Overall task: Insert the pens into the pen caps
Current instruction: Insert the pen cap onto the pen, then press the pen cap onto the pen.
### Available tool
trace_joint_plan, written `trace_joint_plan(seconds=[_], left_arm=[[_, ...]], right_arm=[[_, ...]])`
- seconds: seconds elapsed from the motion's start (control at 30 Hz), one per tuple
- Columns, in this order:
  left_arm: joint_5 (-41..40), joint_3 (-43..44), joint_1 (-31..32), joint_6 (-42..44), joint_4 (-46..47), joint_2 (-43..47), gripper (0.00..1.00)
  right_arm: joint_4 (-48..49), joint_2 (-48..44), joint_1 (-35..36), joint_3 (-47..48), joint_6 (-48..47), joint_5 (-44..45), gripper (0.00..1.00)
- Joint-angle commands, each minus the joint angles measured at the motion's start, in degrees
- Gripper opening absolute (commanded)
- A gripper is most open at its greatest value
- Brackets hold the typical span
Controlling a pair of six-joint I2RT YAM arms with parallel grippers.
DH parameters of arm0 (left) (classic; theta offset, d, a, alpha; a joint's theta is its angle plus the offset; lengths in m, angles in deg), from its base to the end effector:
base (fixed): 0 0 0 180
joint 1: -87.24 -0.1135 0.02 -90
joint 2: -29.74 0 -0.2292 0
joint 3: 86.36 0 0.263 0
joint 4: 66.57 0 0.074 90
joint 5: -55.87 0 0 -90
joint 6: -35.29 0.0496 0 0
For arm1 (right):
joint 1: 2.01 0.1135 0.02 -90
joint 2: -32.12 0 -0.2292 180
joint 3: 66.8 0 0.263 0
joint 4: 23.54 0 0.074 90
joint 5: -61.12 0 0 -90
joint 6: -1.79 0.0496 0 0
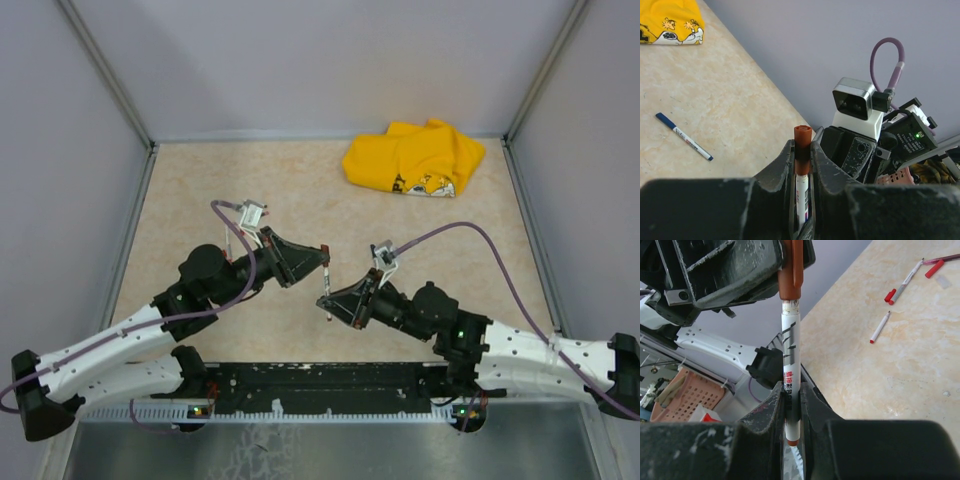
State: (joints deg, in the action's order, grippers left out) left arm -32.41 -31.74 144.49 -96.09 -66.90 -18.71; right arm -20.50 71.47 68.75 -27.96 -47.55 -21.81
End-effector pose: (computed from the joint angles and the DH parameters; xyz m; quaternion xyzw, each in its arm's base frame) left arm 0.1353 -0.2131 0.3259 0.1035 0.6621 -0.5693 0.4762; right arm 0.0812 0.2141 0.2619 -0.1361 0.6779 0.5718 0.4415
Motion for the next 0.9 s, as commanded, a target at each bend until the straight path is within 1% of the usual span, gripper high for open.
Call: trace_joint_plan(seconds=[0.0, 0.17, 0.23, 0.3, 0.47, 0.53, 0.7, 0.87], left_arm=[[3.17, -0.18, 0.31, -1.17, 2.62, -0.29, 0.19], [3.86, -0.82, 0.32, -1.58, 2.95, -0.12, 0.20], [4.15, -0.83, 0.31, -1.57, 2.96, -0.04, 0.22], [4.33, -0.82, 0.34, -1.53, 2.89, 0.02, 0.28], [3.57, -0.61, 0.31, -1.25, 2.16, 0.77, 0.48], [2.64, -0.48, 0.31, -0.80, 1.70, 1.25, 0.54], [0.48, 0.54, 0.31, 0.29, 0.37, 2.25, 0.63], [-1.30, 1.32, 0.31, 0.79, -0.91, 2.30, 0.68]], right_arm=[[0.79, -1.14, 0.33, 4.34, -2.01, 4.17, 0.00], [-2.50, -1.21, 0.35, 7.12, -3.74, 6.52, 0.00], [-3.86, -1.05, 0.33, 7.98, -4.10, 7.53, 0.00], [-4.62, -0.91, 0.29, 8.63, -4.46, 7.95, 0.00], [-4.98, -0.52, 0.39, 8.74, -4.89, 7.19, 0.00], [-4.91, -0.39, 0.29, 8.38, -4.76, 6.24, 0.00], [-4.90, -0.16, 0.34, 7.48, -4.36, 3.41, 0.00], [-4.14, 0.19, 0.31, 6.75, -4.45, 0.11, 0.00]])
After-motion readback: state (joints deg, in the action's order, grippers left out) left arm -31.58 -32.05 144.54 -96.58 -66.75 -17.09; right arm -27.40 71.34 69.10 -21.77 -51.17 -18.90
